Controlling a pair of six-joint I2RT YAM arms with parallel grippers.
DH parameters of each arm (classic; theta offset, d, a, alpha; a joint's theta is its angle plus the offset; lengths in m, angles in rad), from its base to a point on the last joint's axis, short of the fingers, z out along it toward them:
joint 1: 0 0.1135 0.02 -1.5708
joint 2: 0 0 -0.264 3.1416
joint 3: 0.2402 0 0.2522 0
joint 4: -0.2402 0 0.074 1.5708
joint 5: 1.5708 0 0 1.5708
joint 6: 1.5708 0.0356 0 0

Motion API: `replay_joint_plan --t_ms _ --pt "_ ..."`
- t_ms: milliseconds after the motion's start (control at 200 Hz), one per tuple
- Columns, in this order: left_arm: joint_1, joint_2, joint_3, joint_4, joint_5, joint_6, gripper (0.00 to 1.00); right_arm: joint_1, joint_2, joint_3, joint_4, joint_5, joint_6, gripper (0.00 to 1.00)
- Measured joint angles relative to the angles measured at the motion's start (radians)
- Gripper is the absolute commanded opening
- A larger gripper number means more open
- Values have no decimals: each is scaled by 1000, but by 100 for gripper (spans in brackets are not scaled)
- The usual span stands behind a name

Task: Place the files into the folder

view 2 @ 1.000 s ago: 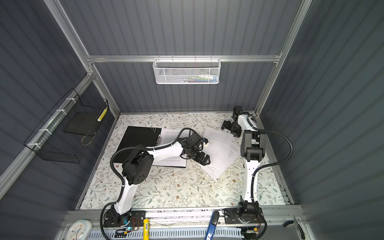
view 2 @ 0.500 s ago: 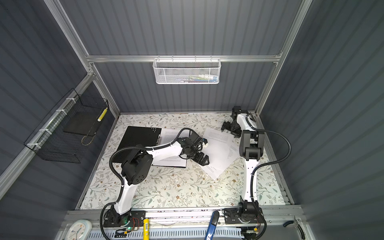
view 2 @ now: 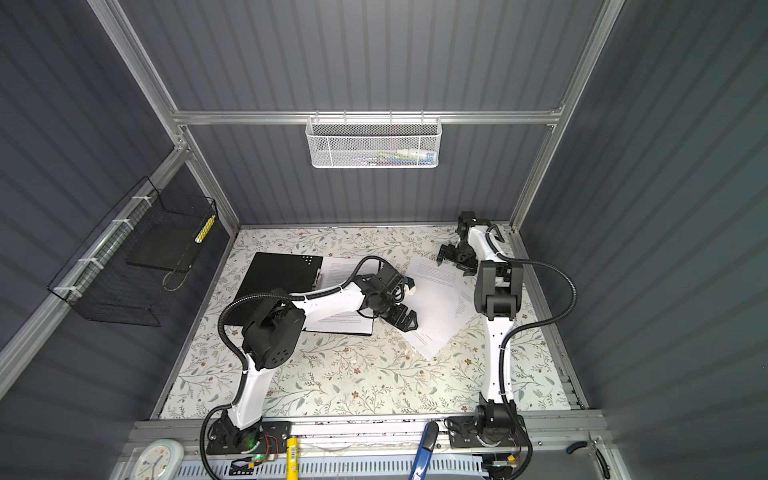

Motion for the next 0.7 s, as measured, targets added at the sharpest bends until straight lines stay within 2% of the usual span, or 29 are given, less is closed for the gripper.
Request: replay_joint_plan --t_ms 265,465,700 --pt "2 -5 -2 -15 -1 3 100 -16 0 3 -1 -29 40 97" --pt "4 -5 4 -35 0 4 100 -29 16 32 -22 -63 60 99" --pt "6 -2 32 -112 -4 8 100 -35 40 78 -74 -112 62 99"
